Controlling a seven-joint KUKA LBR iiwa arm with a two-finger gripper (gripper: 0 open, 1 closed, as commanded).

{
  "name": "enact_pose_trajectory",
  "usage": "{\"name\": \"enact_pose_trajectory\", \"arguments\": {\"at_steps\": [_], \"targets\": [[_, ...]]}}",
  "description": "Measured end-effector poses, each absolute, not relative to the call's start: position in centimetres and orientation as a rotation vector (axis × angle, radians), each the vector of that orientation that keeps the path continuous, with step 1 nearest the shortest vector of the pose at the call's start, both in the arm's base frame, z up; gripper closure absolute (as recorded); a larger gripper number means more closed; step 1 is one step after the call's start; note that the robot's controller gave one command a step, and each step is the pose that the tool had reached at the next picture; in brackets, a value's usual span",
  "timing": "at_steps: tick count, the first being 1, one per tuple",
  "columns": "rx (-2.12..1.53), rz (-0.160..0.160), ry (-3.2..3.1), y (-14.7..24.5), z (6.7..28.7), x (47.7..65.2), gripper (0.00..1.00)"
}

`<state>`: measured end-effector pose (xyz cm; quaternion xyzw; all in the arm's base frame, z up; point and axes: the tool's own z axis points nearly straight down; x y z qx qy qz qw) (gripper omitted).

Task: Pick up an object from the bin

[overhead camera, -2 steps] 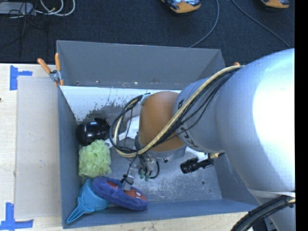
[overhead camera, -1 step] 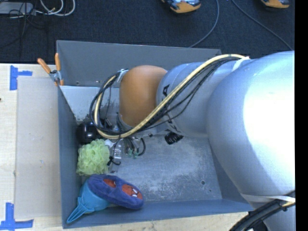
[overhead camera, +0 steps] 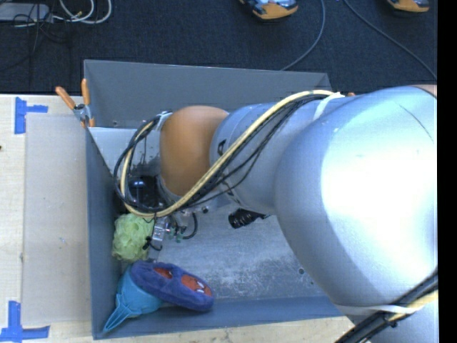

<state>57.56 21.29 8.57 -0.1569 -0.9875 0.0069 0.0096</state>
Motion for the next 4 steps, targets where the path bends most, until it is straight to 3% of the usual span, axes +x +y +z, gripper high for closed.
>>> {"name": "enact_pose_trajectory", "arguments": {"at_steps": [1, 2, 3, 4], "targets": [[-0.479, 0.016, -3.082, 21.8, 8.4, 57.4, 1.0], [-0.373, 0.014, -3.099, 18.5, 21.5, 48.7, 1.0], [0.026, 0.015, -3.13, 20.7, 9.9, 50.3, 1.0], [-0.096, 0.016, -3.133, 19.7, 11.7, 49.9, 1.0]]}}
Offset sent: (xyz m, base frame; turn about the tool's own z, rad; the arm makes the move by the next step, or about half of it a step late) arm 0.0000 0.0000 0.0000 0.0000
